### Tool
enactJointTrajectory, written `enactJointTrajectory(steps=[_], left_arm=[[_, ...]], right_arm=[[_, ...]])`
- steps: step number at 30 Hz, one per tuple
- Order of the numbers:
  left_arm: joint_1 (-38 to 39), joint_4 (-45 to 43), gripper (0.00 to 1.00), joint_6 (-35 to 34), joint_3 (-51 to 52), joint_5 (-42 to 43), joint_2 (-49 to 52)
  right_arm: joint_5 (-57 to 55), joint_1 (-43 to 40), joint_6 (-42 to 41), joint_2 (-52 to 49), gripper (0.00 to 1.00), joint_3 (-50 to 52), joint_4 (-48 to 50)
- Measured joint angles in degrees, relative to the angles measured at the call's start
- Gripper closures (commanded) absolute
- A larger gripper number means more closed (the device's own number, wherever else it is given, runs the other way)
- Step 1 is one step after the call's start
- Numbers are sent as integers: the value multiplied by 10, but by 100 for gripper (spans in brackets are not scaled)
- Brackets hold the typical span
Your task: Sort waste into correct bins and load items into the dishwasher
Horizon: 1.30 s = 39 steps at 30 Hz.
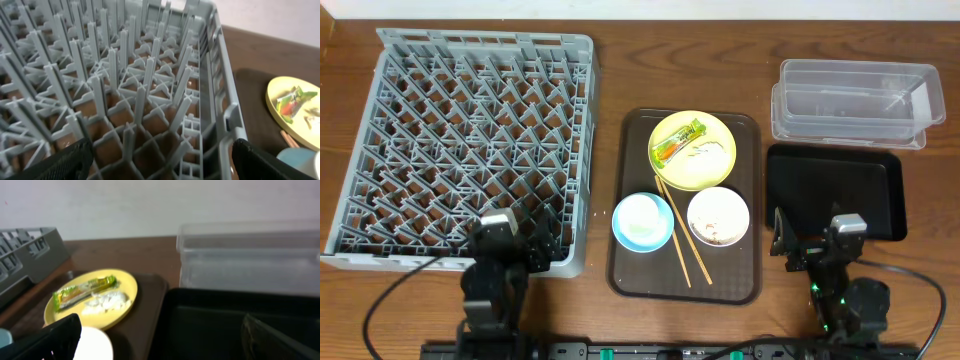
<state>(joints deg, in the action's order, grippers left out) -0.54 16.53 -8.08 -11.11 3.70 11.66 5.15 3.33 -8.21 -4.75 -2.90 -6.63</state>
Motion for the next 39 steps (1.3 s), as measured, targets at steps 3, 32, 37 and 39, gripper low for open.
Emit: enactJointTrajectory(steps=[3,32,37,39], left_arm=[[0,49,10,-1,-74,0,60],[0,356,10,-7,-403,2,429],[0,356,10,-7,-403,2,429],[0,356,10,-7,-403,2,429]], right_arm=[[4,0,-8,-56,1,-43,-20],[201,19,48,-765,1,-678,-273],[175,73,65,-790,1,-679,-257],[150,107,79,-815,2,-679,-259]])
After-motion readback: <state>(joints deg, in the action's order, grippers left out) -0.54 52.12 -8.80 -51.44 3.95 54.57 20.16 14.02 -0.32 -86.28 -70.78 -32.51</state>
